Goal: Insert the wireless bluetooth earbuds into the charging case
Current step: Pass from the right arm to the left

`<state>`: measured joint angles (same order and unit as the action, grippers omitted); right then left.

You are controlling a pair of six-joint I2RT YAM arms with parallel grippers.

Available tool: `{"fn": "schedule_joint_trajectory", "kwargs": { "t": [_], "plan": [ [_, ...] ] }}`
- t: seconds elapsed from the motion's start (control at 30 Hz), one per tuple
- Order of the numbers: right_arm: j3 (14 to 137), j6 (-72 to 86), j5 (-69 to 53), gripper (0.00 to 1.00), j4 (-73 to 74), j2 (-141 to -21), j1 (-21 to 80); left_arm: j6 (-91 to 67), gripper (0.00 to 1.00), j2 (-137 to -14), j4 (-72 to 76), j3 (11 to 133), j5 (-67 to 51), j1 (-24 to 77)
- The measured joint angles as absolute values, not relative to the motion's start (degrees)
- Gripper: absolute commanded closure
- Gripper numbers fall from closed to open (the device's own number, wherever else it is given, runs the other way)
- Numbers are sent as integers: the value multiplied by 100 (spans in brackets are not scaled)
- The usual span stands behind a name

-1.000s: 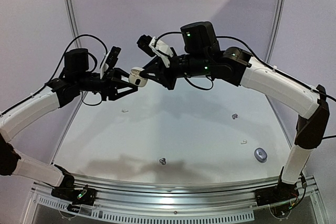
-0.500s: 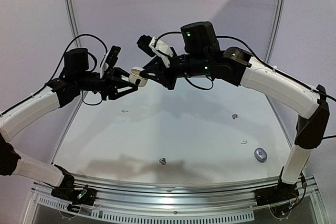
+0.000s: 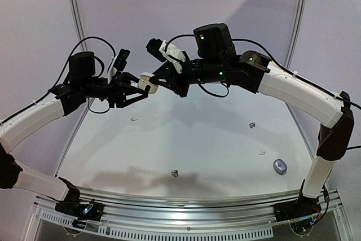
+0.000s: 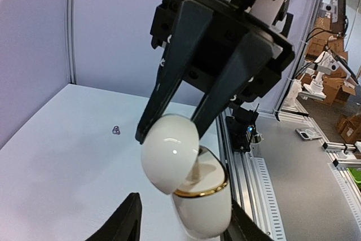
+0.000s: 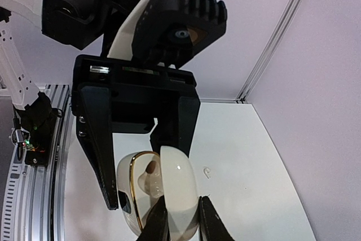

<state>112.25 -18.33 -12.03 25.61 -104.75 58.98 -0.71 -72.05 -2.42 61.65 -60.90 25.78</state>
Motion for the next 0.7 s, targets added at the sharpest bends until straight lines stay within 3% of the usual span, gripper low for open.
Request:
{"fn": "schedule_joint_trajectory", "kwargs": {
  "t": [0.7],
  "plan": [
    [11238,-1984,-976,91,2571,-10538,5988,-75,55,-7205,-242,6165,-6086,2582]
  ]
}}
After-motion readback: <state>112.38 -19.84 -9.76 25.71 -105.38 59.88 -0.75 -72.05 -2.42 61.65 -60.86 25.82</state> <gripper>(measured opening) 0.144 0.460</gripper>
